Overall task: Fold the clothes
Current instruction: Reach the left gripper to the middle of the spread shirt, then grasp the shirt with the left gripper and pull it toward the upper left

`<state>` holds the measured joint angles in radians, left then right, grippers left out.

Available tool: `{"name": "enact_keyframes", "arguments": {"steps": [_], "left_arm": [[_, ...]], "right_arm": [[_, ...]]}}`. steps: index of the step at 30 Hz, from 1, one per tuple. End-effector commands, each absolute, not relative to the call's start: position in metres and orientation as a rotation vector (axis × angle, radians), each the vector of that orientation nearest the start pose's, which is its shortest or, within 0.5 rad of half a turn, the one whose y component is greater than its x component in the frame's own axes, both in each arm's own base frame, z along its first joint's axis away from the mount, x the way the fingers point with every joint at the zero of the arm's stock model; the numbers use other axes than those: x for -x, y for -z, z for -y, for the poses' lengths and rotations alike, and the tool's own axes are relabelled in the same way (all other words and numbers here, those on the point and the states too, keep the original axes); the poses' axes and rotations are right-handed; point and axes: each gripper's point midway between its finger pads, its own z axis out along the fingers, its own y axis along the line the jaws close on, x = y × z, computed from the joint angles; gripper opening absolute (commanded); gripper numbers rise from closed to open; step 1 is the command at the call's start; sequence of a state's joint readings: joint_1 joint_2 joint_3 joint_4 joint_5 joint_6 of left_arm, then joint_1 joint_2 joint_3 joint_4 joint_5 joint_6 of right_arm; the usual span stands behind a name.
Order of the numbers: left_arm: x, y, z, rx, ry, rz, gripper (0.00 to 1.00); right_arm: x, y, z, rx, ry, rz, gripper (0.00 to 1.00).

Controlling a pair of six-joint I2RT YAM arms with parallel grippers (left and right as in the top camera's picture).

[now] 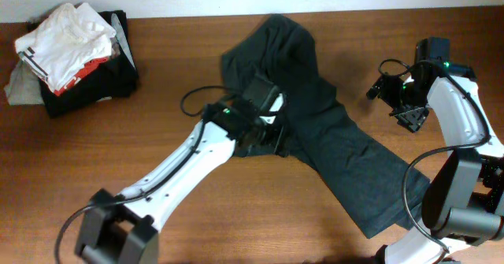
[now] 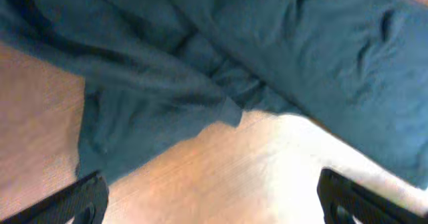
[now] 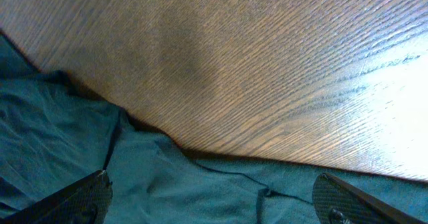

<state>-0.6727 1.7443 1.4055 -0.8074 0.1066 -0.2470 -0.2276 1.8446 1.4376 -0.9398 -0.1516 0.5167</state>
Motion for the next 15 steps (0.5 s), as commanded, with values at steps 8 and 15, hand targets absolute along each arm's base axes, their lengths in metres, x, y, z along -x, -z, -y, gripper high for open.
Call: {"name": "enact_keyframes", "arguments": {"steps": [8, 15], "left_arm": [[-0.319, -0.068, 0.314, -0.427, 0.415, -2.901, 0.99], [-0.325, -0.024, 0.311, -0.088, 0.344, -3.0, 0.89]], "right_arm": [[-0.388, -0.086, 0.061, -1.04, -0.27, -2.751, 0.99], [-0.389, -0.087, 0.061, -1.039, -0.271, -2.747, 0.99]]}}
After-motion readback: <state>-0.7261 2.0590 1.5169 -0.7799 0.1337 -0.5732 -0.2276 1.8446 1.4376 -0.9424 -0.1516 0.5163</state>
